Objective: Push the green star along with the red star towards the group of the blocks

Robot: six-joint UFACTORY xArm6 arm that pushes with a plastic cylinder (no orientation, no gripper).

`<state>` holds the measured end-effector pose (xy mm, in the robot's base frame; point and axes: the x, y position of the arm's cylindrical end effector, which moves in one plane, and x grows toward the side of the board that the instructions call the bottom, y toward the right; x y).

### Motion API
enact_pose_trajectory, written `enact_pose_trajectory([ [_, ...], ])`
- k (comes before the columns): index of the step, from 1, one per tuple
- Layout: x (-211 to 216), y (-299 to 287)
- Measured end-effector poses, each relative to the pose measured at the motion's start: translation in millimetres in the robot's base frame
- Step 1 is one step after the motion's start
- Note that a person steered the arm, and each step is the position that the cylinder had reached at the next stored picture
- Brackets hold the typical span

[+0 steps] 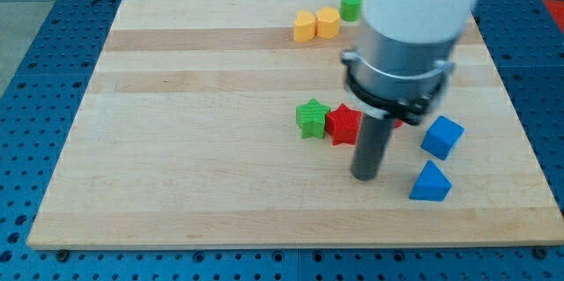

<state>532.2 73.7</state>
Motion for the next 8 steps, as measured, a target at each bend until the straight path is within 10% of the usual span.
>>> enact_pose_trajectory([
  [6,-90,-160],
  [8,-144,-86],
])
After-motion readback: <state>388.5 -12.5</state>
